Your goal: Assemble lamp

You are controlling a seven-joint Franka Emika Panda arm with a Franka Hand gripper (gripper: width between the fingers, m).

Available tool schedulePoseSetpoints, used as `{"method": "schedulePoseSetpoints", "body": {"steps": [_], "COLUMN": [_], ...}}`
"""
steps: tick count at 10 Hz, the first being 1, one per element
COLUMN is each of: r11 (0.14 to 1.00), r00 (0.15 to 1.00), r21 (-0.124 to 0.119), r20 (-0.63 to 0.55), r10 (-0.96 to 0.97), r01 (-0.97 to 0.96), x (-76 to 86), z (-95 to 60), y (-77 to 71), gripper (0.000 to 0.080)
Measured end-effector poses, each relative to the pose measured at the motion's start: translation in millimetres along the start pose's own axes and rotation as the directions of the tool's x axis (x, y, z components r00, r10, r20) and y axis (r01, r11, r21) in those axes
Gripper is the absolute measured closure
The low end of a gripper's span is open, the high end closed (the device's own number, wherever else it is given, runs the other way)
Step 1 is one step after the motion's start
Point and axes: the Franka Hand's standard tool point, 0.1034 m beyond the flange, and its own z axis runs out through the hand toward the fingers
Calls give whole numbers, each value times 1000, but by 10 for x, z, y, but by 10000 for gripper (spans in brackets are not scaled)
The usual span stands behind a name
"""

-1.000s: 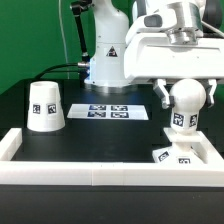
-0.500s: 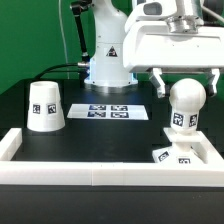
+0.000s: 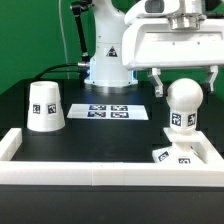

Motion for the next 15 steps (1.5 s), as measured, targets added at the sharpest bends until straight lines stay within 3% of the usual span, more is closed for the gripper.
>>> {"method": "schedulePoseSetpoints", "body": {"steps": [3, 7, 8, 9, 11, 13, 15], "r11": [1000, 1000, 1000, 999, 999, 971, 869], "r00": [993, 994, 994, 993, 993, 965, 862], "r21": [31, 28, 27, 25, 24, 3, -34], "r20": [119, 113, 114, 114, 114, 116, 113], "r10": [-6, -5, -4, 20, 41, 236, 494], "r01": [3, 2, 1, -23, -44, -238, -494], "x": [-21, -39, -40, -40, -40, -41, -32], "z": [38, 92, 92, 92, 93, 82, 51], "y": [-17, 6, 6, 5, 2, 0, -23], "gripper": [100, 100, 187, 222, 222, 222, 222]}}
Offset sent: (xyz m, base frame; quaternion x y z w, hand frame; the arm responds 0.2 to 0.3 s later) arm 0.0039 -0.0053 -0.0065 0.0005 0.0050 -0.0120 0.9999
